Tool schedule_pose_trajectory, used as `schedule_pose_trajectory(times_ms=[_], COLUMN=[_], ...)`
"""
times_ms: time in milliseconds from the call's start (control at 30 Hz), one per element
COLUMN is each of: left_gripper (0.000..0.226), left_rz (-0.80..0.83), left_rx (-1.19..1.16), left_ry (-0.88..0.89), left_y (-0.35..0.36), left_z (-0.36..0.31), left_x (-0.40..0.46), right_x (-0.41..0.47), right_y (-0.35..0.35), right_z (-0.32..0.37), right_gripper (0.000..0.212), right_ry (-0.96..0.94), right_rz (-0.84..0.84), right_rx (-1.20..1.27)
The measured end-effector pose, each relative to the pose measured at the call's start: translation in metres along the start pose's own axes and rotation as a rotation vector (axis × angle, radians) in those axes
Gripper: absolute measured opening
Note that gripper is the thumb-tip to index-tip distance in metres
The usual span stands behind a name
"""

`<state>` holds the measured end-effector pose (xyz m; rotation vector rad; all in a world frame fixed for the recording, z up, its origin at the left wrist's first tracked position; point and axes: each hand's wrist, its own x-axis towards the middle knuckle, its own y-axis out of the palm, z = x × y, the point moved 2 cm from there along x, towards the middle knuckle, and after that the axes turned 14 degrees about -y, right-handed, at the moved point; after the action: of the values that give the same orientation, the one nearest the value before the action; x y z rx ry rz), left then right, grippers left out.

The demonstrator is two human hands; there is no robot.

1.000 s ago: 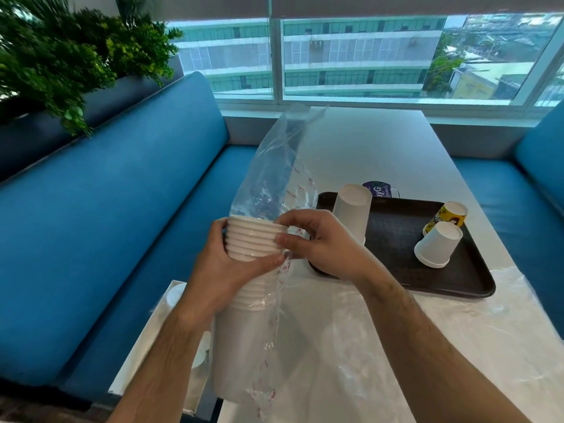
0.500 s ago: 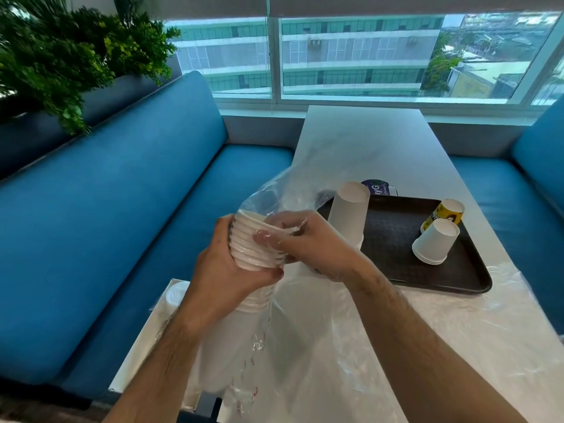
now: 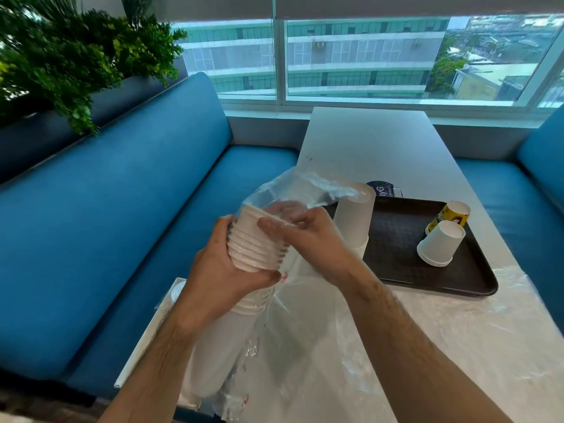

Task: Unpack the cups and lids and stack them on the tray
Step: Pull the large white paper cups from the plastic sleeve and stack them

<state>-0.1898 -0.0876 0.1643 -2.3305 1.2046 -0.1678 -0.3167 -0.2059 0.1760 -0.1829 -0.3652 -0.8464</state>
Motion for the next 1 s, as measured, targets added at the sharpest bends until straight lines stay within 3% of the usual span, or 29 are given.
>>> schedule_pose_trajectory(times_ms=[100, 233, 333, 400, 467, 600, 733, 900, 1000], left_gripper=[0.101, 0.106, 0.099, 0.089, 0.080, 0.088, 0.088, 0.090, 0.094], left_rz=[0.000, 0.006, -0.028, -0.059, -0.049, -0.030, -0.046, 0.003, 0.014], left_rx=[0.029, 0.026, -0.099, -0.205, -0.254, -0.294, -0.337, -0.361, -0.369], left_ry=[-0.006, -0.035, -0.088, -0.124, -0.139, -0.152, -0.148, -0.132, -0.124], left_y=[-0.001, -0.002, -0.007, -0.013, -0.016, -0.017, -0.017, -0.011, -0.007], left_z=[0.001, 0.007, 0.010, 0.011, 0.011, 0.008, 0.006, 0.000, -0.003], left_x=[0.000, 0.000, 0.001, 0.002, 0.003, 0.004, 0.007, 0.002, -0.001], right_x=[0.004, 0.009, 0.011, 0.010, 0.007, 0.001, -0.003, -0.003, -0.004], right_y=[-0.007, -0.020, -0.038, -0.049, -0.056, -0.060, -0.058, -0.042, -0.036], right_z=[0.006, 0.007, 0.004, 0.004, 0.006, 0.008, 0.002, -0.009, -0.013], right_gripper=[0.031, 0.058, 0.056, 0.055, 0.067, 0.070, 0.075, 0.076, 0.079], right_ry=[-0.068, -0.034, 0.035, 0.060, 0.060, 0.107, 0.186, 0.157, 0.172], right_rz=[-0.100, -0.224, -0.306, -0.278, -0.180, 0.075, 0.206, 0.162, 0.102], right_rx=[0.066, 0.138, 0.110, 0.097, 0.078, 0.007, -0.078, -0.334, -0.321])
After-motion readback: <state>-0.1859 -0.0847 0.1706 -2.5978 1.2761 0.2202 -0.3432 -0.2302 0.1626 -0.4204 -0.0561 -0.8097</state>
